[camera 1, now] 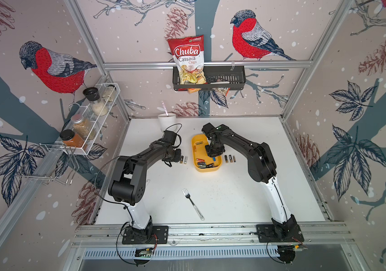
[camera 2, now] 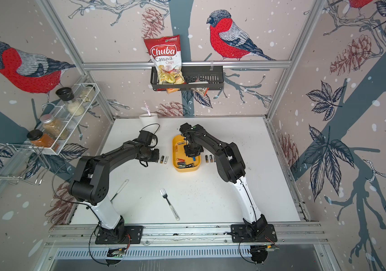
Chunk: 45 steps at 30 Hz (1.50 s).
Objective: Take the batteries out of the storage box
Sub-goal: Pick up the battery from the storage box, then place the battery at the center of the board.
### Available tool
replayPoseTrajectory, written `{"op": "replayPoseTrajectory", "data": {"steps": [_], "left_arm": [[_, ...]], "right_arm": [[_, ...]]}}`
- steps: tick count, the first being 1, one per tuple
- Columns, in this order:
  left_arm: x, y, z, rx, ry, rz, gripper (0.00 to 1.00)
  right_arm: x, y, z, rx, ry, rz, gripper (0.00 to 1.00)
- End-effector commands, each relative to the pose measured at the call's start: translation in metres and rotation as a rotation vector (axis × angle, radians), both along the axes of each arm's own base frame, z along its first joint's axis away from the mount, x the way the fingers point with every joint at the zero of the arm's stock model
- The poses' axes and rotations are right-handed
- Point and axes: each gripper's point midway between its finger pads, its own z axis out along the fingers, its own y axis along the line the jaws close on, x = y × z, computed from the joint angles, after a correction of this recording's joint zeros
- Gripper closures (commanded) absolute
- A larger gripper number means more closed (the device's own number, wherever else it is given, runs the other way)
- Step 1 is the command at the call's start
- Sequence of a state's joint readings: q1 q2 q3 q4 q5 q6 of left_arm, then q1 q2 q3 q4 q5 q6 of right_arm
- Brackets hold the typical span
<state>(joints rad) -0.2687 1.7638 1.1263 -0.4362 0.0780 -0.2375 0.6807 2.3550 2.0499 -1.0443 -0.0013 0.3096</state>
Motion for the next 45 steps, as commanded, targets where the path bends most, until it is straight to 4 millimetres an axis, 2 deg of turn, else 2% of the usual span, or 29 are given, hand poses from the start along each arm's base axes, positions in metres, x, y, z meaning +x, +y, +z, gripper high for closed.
{"op": "replayPoseTrajectory", "data": {"steps": [1,9,13,19,22,25,28,33,39,45], "left_arm": [[0.0,0.0,0.001,-0.005,0.005,0.004,0.66],[0.001,0.0,0.001,-0.008,0.002,0.004,0.66],[0.001,-0.001,0.002,-0.011,0.004,0.004,0.66],[0.001,-0.002,0.003,-0.015,0.001,0.002,0.66],[0.001,-0.002,0.003,-0.015,0.001,0.003,0.66],[0.001,-0.002,0.004,-0.019,0.001,0.003,0.66],[0.0,-0.001,0.004,-0.015,0.003,0.002,0.66],[-0.001,0.0,0.005,-0.013,0.005,0.005,0.66],[-0.003,-0.001,0.007,-0.016,0.007,0.008,0.66],[-0.004,0.001,0.007,-0.009,0.014,0.013,0.66]], "right_arm": [[0.004,0.003,0.017,0.036,-0.023,0.005,0.81],[0.021,-0.003,0.06,0.103,-0.081,-0.027,0.81],[0.03,-0.013,0.082,0.112,-0.115,-0.048,0.81],[0.04,-0.049,0.107,0.11,-0.158,-0.105,0.81],[0.039,-0.072,0.109,0.104,-0.159,-0.136,0.81],[0.034,-0.094,0.106,0.116,-0.146,-0.166,0.8],[0.029,-0.121,0.093,0.103,-0.128,-0.201,0.8],[0.018,-0.152,0.058,0.044,-0.079,-0.228,0.8],[0.011,-0.167,0.019,-0.019,-0.043,-0.238,0.8],[0.015,-0.166,0.001,-0.015,-0.026,-0.238,0.8]]}}
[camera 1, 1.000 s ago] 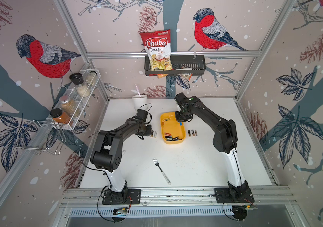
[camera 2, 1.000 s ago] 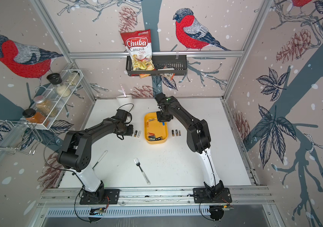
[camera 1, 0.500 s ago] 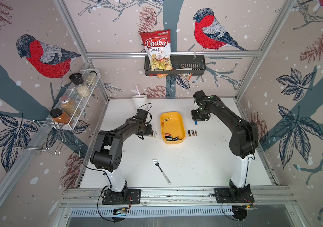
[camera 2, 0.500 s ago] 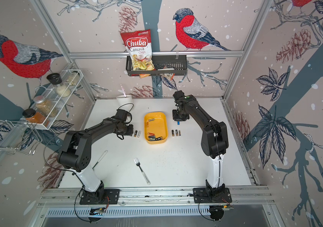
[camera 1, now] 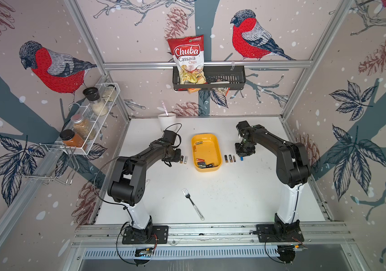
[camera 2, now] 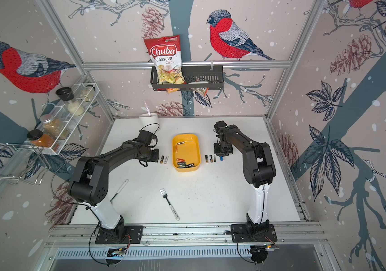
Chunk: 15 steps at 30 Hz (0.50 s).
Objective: Take the batteries out of the storage box
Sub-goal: Place the battery at the center of the board.
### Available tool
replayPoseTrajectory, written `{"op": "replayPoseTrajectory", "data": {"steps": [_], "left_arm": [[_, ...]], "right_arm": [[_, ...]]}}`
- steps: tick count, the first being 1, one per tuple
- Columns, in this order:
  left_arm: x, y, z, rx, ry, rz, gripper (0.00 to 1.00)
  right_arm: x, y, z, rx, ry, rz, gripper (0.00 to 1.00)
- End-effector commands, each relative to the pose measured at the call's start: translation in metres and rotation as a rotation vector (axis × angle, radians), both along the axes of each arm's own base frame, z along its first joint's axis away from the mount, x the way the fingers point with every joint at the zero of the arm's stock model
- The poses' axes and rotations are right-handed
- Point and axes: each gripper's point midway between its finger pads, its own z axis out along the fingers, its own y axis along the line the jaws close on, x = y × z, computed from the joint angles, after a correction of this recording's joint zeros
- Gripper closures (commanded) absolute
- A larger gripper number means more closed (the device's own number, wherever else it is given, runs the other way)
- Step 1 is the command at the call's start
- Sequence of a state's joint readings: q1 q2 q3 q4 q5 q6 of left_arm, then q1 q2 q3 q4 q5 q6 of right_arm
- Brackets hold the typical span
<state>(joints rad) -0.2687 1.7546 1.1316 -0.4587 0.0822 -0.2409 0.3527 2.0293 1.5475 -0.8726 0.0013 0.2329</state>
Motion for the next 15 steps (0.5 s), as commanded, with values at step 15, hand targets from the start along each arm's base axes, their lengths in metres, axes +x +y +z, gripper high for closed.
{"op": "replayPoseTrajectory", "data": {"steps": [15], "left_arm": [[0.001,0.001,0.004,-0.005,0.006,0.012,0.66]], "right_arm": [[0.007,0.008,-0.027,0.007,0.01,0.023,0.8]]}}
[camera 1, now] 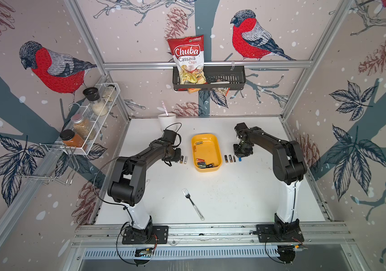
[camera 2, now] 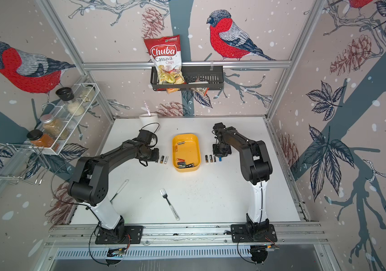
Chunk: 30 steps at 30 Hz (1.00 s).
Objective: Take the batteries out of the storage box
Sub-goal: Place the battery at the center of the board.
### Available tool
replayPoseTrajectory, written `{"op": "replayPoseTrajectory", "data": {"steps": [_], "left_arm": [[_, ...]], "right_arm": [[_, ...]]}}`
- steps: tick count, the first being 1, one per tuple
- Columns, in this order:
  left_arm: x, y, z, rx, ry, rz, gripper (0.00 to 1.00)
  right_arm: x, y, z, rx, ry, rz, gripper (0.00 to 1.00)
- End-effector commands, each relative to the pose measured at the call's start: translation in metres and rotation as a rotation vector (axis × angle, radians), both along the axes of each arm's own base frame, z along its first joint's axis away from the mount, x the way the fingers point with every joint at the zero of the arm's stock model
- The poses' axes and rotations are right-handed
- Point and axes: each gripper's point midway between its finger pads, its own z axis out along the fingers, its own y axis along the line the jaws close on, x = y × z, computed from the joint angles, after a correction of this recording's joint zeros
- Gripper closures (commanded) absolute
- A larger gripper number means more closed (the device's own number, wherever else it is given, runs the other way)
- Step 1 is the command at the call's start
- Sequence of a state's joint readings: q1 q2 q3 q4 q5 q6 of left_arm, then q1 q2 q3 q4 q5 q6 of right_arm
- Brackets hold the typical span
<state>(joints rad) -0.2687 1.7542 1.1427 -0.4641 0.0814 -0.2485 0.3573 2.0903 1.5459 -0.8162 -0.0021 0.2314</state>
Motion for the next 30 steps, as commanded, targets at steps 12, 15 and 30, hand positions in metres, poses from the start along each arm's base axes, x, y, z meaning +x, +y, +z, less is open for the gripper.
{"op": "replayPoseTrajectory", "data": {"steps": [12,15,30], "left_arm": [[-0.003,0.001,-0.002,-0.001,0.019,0.006,0.66],[-0.003,0.0,-0.002,-0.004,0.019,0.004,0.65],[0.0,0.0,0.006,-0.005,0.002,-0.001,0.65]], "right_arm": [[-0.004,0.004,-0.012,-0.006,0.023,0.023,0.77],[-0.004,0.005,-0.01,-0.005,0.02,0.024,0.75],[0.001,0.005,0.001,-0.001,-0.005,0.017,0.69]]}}
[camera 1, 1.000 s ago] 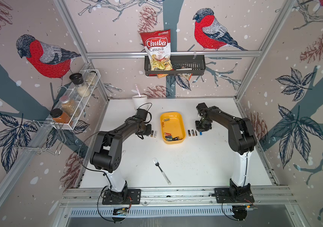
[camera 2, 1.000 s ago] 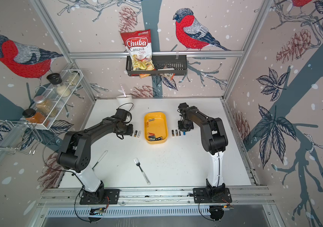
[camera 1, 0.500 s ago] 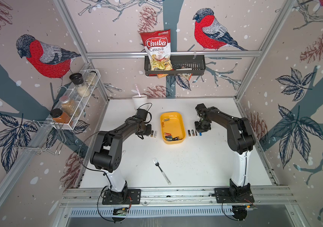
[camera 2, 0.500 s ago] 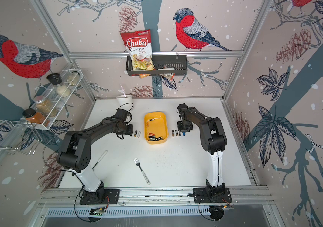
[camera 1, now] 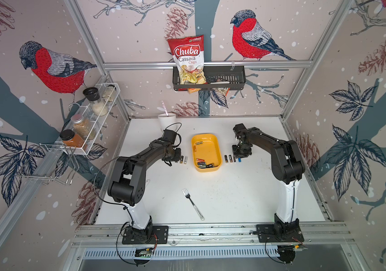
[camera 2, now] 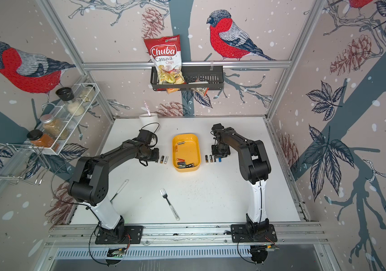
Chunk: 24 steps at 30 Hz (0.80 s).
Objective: Take the batteries out of the storage box
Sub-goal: Place the battery at the center of the board.
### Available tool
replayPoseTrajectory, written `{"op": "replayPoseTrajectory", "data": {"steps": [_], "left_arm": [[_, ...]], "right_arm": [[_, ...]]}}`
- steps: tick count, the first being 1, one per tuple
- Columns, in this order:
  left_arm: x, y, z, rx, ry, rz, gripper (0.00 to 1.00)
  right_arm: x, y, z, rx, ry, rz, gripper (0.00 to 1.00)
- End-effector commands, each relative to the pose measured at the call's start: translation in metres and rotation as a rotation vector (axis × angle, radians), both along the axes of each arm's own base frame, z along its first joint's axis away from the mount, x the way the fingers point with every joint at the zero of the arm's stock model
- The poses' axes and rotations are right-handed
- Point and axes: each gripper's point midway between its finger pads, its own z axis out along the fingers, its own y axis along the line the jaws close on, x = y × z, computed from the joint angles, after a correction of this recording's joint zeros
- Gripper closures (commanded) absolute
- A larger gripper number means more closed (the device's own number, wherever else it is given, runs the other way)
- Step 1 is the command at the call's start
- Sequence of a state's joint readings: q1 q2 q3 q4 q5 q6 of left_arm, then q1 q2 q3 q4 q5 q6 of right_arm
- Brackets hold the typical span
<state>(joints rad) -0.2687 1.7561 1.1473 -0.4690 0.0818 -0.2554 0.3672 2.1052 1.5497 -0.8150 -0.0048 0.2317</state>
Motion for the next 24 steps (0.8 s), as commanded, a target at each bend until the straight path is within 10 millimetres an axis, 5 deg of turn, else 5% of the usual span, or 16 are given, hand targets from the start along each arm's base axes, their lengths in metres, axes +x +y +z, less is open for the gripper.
{"op": "replayPoseTrajectory", "data": {"steps": [1,16,24], "left_arm": [[0.0,0.0,0.006,-0.001,-0.002,-0.007,0.65],[0.012,-0.003,0.034,0.029,-0.052,-0.009,0.65],[0.031,-0.025,0.079,0.106,-0.127,-0.053,0.64]], "right_arm": [[0.003,0.001,0.006,0.001,-0.018,0.005,0.68],[0.01,0.002,0.026,0.005,-0.057,0.005,0.63],[0.017,0.004,0.05,0.022,-0.103,-0.002,0.62]]}}
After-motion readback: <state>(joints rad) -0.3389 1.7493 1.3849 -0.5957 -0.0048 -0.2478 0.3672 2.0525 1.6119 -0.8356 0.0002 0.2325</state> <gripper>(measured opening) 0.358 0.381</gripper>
